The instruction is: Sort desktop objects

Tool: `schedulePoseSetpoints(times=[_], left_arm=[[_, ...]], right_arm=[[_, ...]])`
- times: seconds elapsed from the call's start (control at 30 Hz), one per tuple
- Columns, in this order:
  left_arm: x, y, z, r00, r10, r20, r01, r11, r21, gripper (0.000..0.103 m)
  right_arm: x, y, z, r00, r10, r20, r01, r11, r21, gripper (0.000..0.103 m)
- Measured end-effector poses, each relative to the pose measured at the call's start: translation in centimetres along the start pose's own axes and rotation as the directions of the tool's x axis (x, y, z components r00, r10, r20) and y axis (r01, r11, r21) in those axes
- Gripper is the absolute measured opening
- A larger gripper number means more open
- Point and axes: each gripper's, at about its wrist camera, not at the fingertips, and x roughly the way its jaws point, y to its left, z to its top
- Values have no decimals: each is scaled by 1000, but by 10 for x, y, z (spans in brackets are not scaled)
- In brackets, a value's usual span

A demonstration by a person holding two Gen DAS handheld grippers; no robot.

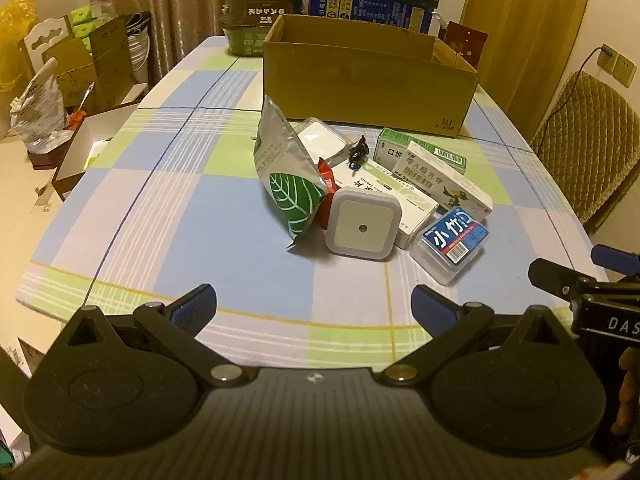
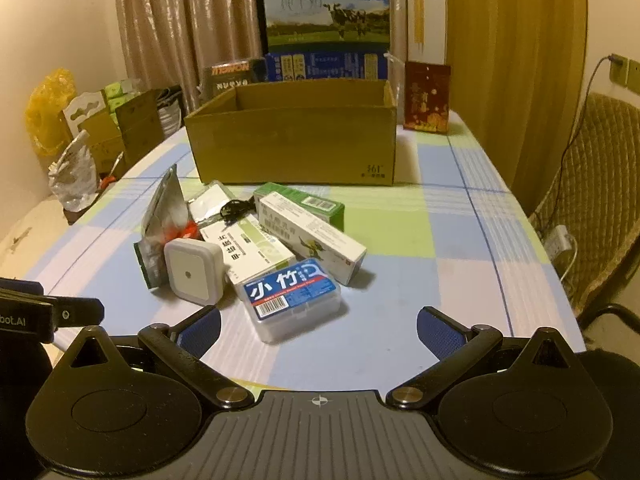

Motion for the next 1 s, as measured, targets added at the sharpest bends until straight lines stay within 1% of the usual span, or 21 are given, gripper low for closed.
schedulePoseSetpoints(times=[0.07,0.17,0.27,0.4,0.57,0.63,0.67,0.73,0.83,0.9,1.0], left_arm=[[3,1,4,1000,1,0,-1,1000,14,102],[9,3,9,1000,-2,1,2,999,33,102],[16,3,12,1000,-28,0,28,998,56,102],[27,-3,15,997,-75,-15,76,992,98,102],[43,-12,18,993,-108,-38,113,982,151,101],[50,-16,19,991,-123,-50,130,977,170,100],[54,-17,20,990,-132,-55,140,974,180,97],[60,-19,20,985,-156,-74,168,963,212,93],[71,-22,21,982,-164,-97,184,948,258,93],[76,-24,22,977,-181,-114,206,938,279,92],[85,-28,23,970,-202,-137,235,926,295,89]], right_arm=[[6,0,1,1000,3,-27,-4,1000,-4,101],[13,1,0,999,16,-37,-17,1000,-22,101],[20,0,1,999,-5,-38,4,999,-36,101],[33,-6,3,999,17,-50,-18,1000,-13,101],[50,-3,5,997,34,-71,-39,997,-65,101],[59,-2,6,996,33,-89,-43,993,-108,101],[63,-1,6,994,41,-97,-53,990,-130,101],[70,-3,5,992,58,-109,-75,984,-159,101],[79,-8,5,990,81,-119,-103,977,-188,101],[83,-12,6,988,99,-122,-122,974,-192,101],[87,-21,7,987,112,-118,-130,979,-158,99]])
